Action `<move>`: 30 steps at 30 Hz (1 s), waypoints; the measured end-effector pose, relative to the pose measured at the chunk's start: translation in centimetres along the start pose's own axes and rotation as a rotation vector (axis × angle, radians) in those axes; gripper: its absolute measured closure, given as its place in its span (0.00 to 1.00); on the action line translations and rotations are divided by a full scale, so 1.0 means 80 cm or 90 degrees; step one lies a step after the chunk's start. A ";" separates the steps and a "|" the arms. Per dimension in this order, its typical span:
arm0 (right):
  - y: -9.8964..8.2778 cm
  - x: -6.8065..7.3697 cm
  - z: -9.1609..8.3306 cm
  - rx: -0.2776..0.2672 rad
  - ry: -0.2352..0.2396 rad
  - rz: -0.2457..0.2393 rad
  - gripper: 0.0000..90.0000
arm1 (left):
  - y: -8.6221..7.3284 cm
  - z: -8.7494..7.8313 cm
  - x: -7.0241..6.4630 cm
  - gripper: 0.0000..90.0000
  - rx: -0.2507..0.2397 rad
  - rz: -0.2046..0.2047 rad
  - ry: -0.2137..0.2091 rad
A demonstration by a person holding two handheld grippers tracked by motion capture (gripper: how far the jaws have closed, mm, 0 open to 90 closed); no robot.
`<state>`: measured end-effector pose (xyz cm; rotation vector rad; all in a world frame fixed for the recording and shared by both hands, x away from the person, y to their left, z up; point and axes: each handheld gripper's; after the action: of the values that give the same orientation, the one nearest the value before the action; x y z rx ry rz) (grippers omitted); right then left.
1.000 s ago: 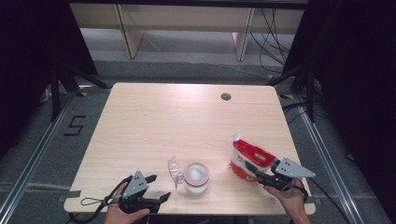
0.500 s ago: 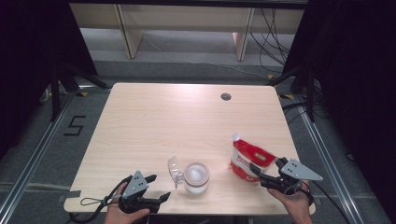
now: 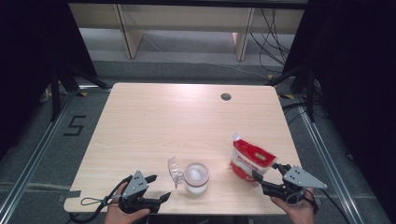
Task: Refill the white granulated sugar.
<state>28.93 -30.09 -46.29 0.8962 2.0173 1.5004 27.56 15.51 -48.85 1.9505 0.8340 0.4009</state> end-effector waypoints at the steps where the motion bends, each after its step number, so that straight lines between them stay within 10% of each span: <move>1: -0.001 -0.001 -0.002 0.008 -0.006 -0.008 0.37 | 0.001 0.000 0.001 0.25 -0.001 0.004 0.000; 30: -0.023 0.009 -0.035 0.064 -0.032 0.007 0.35 | 0.007 -0.002 0.000 0.27 0.000 0.001 -0.004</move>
<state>26.04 -31.74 -47.24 0.9758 2.0695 1.3792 27.70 15.45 -48.26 1.9508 0.8291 0.3956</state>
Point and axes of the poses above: each handheld gripper's, and its own axes: z roughly forward along the jaws, y roughly out of its top, x roughly to its left, and after that the axes turned 3 degrees about y, right-handed
